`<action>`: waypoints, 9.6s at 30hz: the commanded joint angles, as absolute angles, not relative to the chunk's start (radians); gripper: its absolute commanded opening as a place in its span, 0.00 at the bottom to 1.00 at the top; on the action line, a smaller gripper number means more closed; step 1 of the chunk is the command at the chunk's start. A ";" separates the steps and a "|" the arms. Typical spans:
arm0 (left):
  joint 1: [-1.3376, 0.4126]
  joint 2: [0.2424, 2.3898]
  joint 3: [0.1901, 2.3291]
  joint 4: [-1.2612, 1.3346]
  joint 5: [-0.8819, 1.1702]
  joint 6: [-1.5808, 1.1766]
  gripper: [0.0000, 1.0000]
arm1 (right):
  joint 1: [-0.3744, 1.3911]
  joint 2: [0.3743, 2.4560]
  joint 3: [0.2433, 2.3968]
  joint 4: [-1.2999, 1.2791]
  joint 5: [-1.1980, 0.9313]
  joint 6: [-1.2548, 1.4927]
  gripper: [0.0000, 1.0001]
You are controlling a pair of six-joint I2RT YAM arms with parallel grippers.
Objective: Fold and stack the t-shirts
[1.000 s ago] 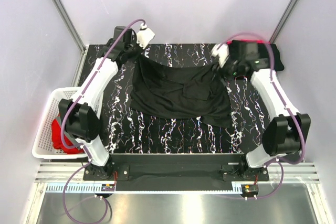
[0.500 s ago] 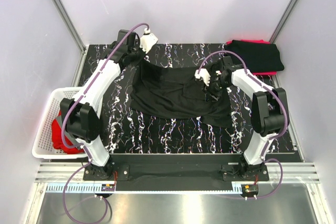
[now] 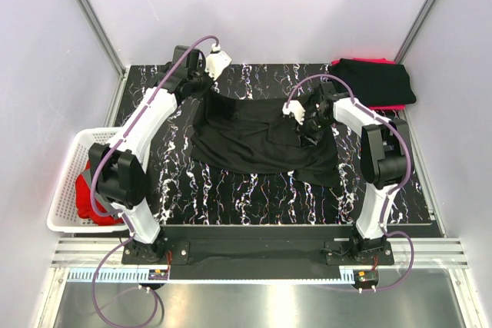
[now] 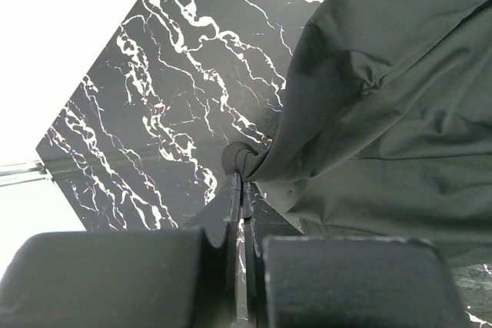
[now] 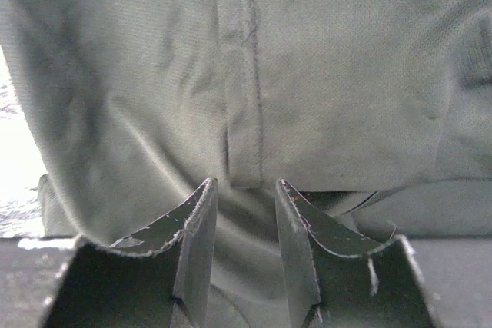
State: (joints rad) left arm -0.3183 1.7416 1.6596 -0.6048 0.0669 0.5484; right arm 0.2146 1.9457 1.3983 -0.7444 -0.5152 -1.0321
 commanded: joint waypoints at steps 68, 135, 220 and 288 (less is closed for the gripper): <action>-0.327 1.743 1.776 -0.548 0.002 0.630 0.00 | 0.222 1.750 1.589 -0.548 -0.420 -0.664 0.00; -0.362 1.779 1.772 -0.543 -0.028 0.638 0.00 | 0.183 1.867 1.324 -0.603 -0.299 -0.916 0.40; -0.402 1.844 1.824 -0.535 -0.031 0.629 0.01 | 0.198 1.954 1.516 -0.604 -0.221 -0.749 0.34; -0.465 1.051 1.977 -0.707 -0.034 0.660 0.00 | -0.021 1.180 2.422 -0.761 -0.460 -0.152 0.00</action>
State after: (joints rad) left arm -0.4873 1.0603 1.9018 -0.6003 -0.1291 0.7349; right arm -0.0189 1.1839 2.3692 -0.6930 -0.4702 -0.1944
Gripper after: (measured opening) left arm 0.012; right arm 0.014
